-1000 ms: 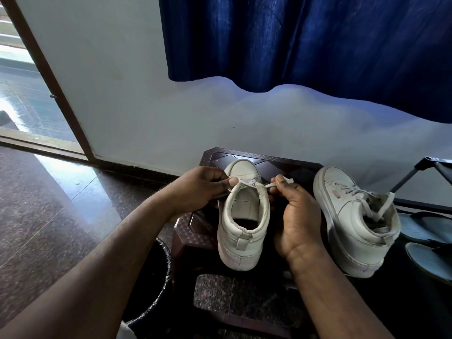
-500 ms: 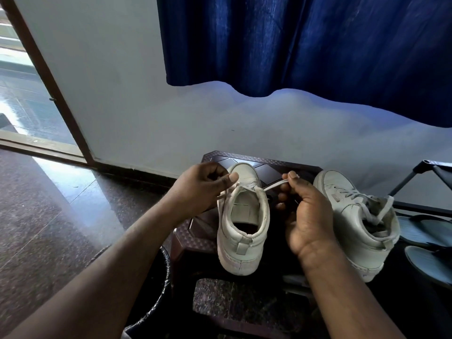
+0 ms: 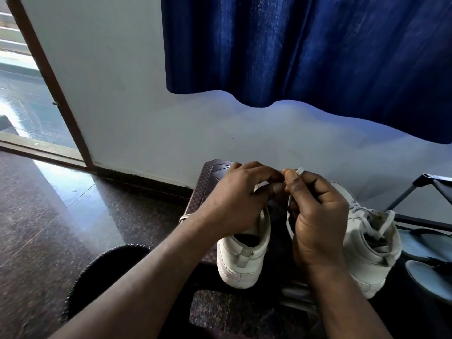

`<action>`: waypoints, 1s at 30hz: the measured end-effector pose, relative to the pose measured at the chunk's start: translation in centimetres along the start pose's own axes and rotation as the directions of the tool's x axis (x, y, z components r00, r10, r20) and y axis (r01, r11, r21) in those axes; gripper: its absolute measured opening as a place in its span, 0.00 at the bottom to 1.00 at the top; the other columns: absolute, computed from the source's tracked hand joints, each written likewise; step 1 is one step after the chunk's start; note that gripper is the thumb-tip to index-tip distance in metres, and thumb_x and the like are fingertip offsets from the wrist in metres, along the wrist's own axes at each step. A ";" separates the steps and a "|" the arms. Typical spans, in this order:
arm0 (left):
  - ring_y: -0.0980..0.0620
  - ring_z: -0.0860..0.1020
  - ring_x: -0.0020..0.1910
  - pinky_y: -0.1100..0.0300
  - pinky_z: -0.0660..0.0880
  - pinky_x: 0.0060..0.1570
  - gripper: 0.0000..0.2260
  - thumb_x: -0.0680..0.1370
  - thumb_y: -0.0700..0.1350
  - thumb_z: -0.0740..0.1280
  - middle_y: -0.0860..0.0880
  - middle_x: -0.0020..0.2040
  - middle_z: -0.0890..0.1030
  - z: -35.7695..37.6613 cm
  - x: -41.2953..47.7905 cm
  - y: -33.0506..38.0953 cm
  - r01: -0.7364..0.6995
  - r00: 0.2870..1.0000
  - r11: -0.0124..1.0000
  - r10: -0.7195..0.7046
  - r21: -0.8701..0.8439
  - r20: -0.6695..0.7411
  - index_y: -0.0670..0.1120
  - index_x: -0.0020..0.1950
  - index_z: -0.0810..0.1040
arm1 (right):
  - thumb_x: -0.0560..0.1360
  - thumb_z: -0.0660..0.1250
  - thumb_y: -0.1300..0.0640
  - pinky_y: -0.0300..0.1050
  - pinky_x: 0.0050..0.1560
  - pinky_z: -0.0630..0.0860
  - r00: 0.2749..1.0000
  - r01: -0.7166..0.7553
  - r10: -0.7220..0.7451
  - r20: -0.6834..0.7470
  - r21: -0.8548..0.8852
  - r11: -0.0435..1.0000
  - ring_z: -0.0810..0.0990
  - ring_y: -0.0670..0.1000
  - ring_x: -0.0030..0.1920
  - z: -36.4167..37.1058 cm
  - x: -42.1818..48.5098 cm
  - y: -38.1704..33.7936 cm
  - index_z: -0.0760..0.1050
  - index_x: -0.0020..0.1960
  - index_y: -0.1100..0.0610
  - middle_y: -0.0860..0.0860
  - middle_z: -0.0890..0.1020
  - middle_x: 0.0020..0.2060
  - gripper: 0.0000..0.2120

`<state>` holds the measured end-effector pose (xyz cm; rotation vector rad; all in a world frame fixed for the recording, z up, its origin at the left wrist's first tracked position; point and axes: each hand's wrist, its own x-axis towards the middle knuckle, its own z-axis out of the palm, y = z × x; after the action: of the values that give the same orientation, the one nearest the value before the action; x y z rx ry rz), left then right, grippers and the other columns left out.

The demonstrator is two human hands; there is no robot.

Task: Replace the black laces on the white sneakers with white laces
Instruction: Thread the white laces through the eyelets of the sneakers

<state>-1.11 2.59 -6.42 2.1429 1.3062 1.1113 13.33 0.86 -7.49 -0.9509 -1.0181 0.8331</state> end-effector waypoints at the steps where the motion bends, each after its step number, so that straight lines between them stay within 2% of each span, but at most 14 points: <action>1: 0.64 0.72 0.51 0.69 0.66 0.56 0.05 0.82 0.49 0.69 0.60 0.50 0.80 0.0 0.0 0.2 -0.015 1.000 1.000 0.015 -0.008 -0.003 0.53 0.55 0.85 | 0.78 0.74 0.57 0.46 0.41 0.72 1.000 0.010 -0.010 0.008 -0.007 1.000 0.75 0.44 0.34 0.0 -0.1 0.0 0.85 0.45 0.58 0.48 0.82 0.33 0.05; 4: 0.62 0.73 0.52 0.58 0.69 0.58 0.05 0.81 0.53 0.70 0.62 0.47 0.79 0.0 0.1 -0.3 -0.019 1.000 1.000 0.019 0.024 -0.023 0.54 0.51 0.83 | 0.77 0.74 0.58 0.40 0.35 0.69 1.000 -0.003 0.003 -0.012 0.030 1.000 0.71 0.45 0.31 0.1 -0.1 -0.3 0.83 0.42 0.59 0.49 0.79 0.31 0.06; 6: 0.52 0.73 0.55 0.48 0.72 0.58 0.07 0.79 0.60 0.67 0.63 0.47 0.78 -0.5 -0.2 -1.3 0.039 0.999 0.993 -0.035 0.109 -0.034 0.58 0.49 0.82 | 0.77 0.73 0.61 0.40 0.31 0.62 0.996 -0.041 0.054 -0.071 0.165 0.985 0.65 0.47 0.29 -0.2 0.2 -0.9 0.82 0.43 0.60 0.50 0.76 0.31 0.05; 8: 0.50 0.72 0.56 0.44 0.73 0.58 0.05 0.78 0.60 0.67 0.66 0.46 0.77 -1.2 -0.4 -2.3 0.099 0.995 0.984 -0.095 0.149 -0.038 0.63 0.45 0.79 | 0.77 0.71 0.61 0.41 0.30 0.57 0.987 -0.069 0.107 -0.117 0.291 0.954 0.64 0.46 0.28 -0.8 0.6 -1.4 0.81 0.43 0.60 0.51 0.78 0.32 0.04; 10: 0.52 0.71 0.58 0.45 0.73 0.60 0.06 0.80 0.57 0.70 0.67 0.47 0.77 -1.6 -0.6 -2.6 0.127 0.992 0.985 -0.125 0.117 -0.026 0.65 0.43 0.78 | 0.77 0.71 0.60 0.40 0.30 0.56 0.981 -0.099 0.144 -0.132 0.300 0.949 0.64 0.46 0.29 -1.2 0.9 -1.6 0.81 0.41 0.57 0.50 0.80 0.35 0.06; 13: 0.54 0.72 0.62 0.56 0.70 0.63 0.05 0.80 0.58 0.69 0.66 0.54 0.81 -1.3 -0.5 -1.5 0.073 0.997 0.997 -0.072 0.017 -0.031 0.61 0.53 0.83 | 0.77 0.72 0.60 0.37 0.29 0.59 0.981 -0.128 0.156 -0.112 0.227 0.966 0.63 0.47 0.28 -0.8 0.5 -1.2 0.80 0.39 0.60 0.50 0.76 0.31 0.08; 16: 0.55 0.72 0.60 0.70 0.65 0.58 0.06 0.81 0.55 0.69 0.64 0.53 0.82 -0.3 -0.2 0.3 -0.002 0.997 1.000 0.003 0.009 -0.073 0.57 0.54 0.84 | 0.73 0.75 0.56 0.38 0.36 0.71 0.991 -0.125 0.132 -0.030 0.179 0.976 0.72 0.48 0.34 0.4 -0.5 -0.9 0.82 0.40 0.61 0.50 0.77 0.31 0.08; 17: 0.55 0.72 0.58 0.70 0.66 0.56 0.06 0.81 0.55 0.69 0.64 0.50 0.81 0.0 -0.2 0.5 -0.023 0.996 0.999 0.026 0.031 -0.082 0.56 0.53 0.84 | 0.71 0.75 0.55 0.40 0.38 0.72 0.992 -0.120 0.125 -0.016 0.179 0.976 0.74 0.49 0.35 0.6 -0.7 -0.9 0.83 0.40 0.59 0.51 0.79 0.32 0.07; 19: 0.52 0.72 0.57 0.56 0.72 0.56 0.09 0.80 0.59 0.67 0.65 0.48 0.79 0.0 -0.3 -0.1 -0.024 0.993 0.990 0.039 0.137 -0.109 0.57 0.50 0.84 | 0.73 0.75 0.57 0.38 0.33 0.67 0.991 -0.118 0.128 -0.040 0.186 0.975 0.69 0.48 0.31 0.3 -0.5 -1.2 0.83 0.40 0.59 0.53 0.75 0.31 0.06; 21: 0.51 0.72 0.59 0.48 0.72 0.53 0.08 0.79 0.59 0.66 0.65 0.49 0.79 -0.6 -0.3 -1.6 0.080 0.989 0.963 -0.044 0.257 -0.143 0.59 0.49 0.83 | 0.75 0.73 0.61 0.37 0.27 0.61 0.984 -0.133 0.156 -0.083 0.234 0.963 0.62 0.47 0.27 -0.4 0.0 -1.4 0.81 0.40 0.61 0.56 0.72 0.33 0.07; 23: 0.51 0.71 0.59 0.45 0.74 0.55 0.07 0.78 0.59 0.68 0.64 0.51 0.80 -1.3 -0.4 -2.9 0.172 0.977 0.953 -0.132 0.248 -0.169 0.60 0.49 0.83 | 0.76 0.73 0.61 0.36 0.26 0.58 0.979 -0.153 0.183 -0.094 0.260 0.954 0.60 0.47 0.28 -1.0 0.5 -1.4 0.80 0.40 0.61 0.57 0.73 0.35 0.07; 25: 0.53 0.71 0.59 0.46 0.75 0.57 0.13 0.77 0.66 0.64 0.64 0.55 0.81 -1.4 -0.3 -2.6 0.127 0.976 0.976 -0.091 0.178 -0.197 0.62 0.52 0.83 | 0.76 0.73 0.61 0.36 0.26 0.59 0.978 -0.161 0.186 -0.090 0.232 0.959 0.61 0.47 0.29 -0.9 0.5 -1.2 0.79 0.43 0.64 0.58 0.72 0.36 0.07; 27: 0.54 0.72 0.60 0.49 0.74 0.59 0.17 0.77 0.68 0.62 0.64 0.56 0.81 -0.9 -0.2 -1.2 0.036 0.982 0.992 -0.013 0.121 -0.186 0.62 0.56 0.83 | 0.77 0.73 0.61 0.36 0.31 0.66 0.981 -0.168 0.184 -0.065 0.206 0.964 0.68 0.47 0.31 -0.2 0.0 -0.7 0.81 0.42 0.64 0.57 0.74 0.33 0.07; 30: 0.55 0.73 0.58 0.49 0.74 0.57 0.12 0.78 0.62 0.67 0.62 0.52 0.83 0.6 -0.3 0.1 -0.040 0.981 0.996 0.055 0.083 -0.187 0.58 0.52 0.84 | 0.76 0.74 0.59 0.49 0.47 0.77 0.977 -0.206 0.211 0.007 0.241 0.948 0.79 0.55 0.41 0.8 -0.8 -0.2 0.84 0.40 0.59 0.56 0.83 0.36 0.07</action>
<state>-0.69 2.28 -6.83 2.1798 1.4094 1.3323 12.36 0.26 -7.40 -0.8650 -0.7866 1.0959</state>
